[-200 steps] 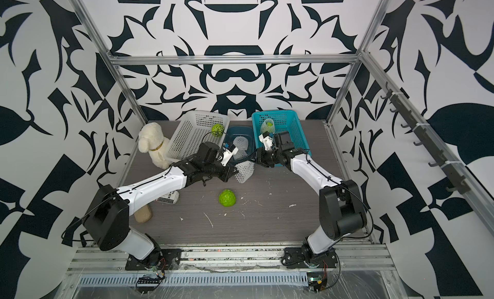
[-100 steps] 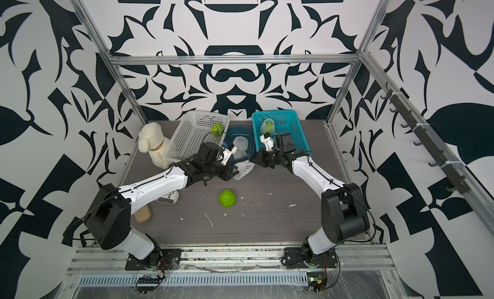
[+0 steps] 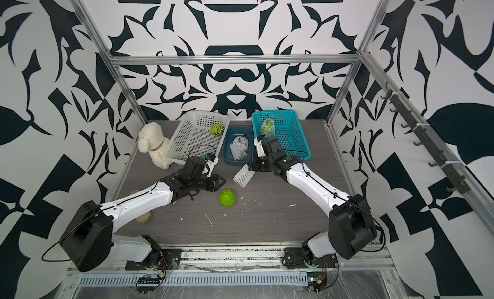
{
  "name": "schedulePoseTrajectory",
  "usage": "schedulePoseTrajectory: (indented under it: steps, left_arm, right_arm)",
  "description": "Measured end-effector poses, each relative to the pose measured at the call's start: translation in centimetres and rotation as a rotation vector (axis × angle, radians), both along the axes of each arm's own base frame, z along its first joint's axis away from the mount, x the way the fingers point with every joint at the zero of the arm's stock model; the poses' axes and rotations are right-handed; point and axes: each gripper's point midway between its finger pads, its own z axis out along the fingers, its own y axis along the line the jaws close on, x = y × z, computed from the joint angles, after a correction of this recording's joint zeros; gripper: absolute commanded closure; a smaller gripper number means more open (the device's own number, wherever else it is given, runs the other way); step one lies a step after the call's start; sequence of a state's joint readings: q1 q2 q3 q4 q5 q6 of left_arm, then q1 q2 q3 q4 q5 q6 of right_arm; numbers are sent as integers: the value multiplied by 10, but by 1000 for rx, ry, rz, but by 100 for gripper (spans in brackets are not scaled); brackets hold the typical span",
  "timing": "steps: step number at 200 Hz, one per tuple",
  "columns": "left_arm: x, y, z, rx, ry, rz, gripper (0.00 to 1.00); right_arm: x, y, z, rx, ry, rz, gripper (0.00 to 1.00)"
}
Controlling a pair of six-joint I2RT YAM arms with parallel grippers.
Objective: Sleeve custard apples in foam nets
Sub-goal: Put on the foam net on the custard apple.
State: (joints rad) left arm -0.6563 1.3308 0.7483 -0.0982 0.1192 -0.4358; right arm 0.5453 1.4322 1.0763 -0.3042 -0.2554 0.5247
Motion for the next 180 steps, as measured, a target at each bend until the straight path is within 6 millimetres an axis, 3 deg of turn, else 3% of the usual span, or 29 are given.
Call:
schedulePoseTrajectory:
  steps: [12, 57, 120, 180]
  left_arm:
    - [-2, 8, -3, -2, 4, 32, 100]
    - [-14, 25, -14, -50, 58, 123, 100]
    - [-46, 19, -35, -83, 193, 92, 100]
    - [-72, 3, -49, -53, 254, 16, 100]
  right_arm:
    - [-6, 10, -1, -40, -32, 17, 100]
    - [-24, 41, 2, -127, -154, 66, 100]
    - [-28, 54, 2, -180, -274, 66, 100]
    - [-59, 66, -28, -207, -253, 133, 100]
